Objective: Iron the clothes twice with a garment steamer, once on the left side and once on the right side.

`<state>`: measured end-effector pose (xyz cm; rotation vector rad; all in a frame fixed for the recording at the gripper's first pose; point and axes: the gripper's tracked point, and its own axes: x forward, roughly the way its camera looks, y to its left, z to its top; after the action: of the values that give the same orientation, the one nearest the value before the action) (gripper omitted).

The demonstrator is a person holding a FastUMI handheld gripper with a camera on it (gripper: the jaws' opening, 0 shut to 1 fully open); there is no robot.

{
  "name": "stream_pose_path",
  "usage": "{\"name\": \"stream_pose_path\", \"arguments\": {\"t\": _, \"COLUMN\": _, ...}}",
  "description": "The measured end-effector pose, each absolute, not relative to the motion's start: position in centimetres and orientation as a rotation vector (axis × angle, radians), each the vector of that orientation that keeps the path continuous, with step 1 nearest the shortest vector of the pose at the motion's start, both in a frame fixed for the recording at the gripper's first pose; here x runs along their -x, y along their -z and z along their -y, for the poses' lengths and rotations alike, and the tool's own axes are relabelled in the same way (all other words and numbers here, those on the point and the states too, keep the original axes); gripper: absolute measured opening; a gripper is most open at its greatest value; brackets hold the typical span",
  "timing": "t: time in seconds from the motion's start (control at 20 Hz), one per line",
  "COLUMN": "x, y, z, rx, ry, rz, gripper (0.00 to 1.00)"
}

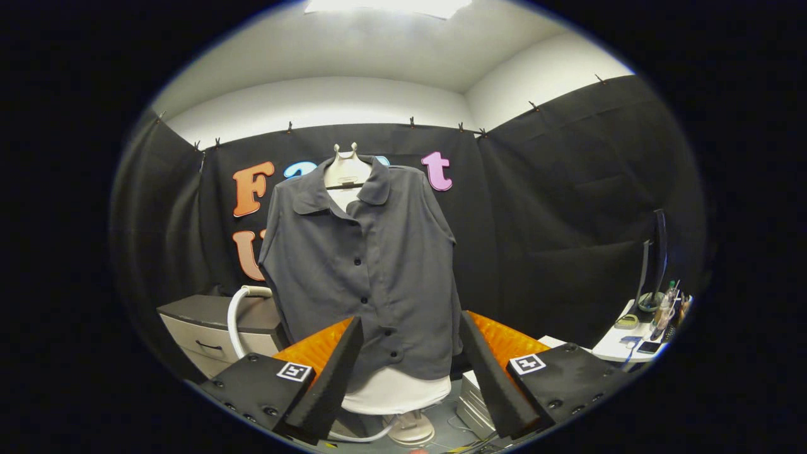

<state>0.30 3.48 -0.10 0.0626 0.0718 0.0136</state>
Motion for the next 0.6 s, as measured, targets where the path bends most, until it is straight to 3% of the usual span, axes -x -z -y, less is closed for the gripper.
{"name": "stream_pose_path", "arguments": {"t": 0.6, "x": 0.7, "y": -1.3, "z": -8.1, "rx": -0.098, "ry": -0.120, "rz": -0.057, "gripper": 0.98}}
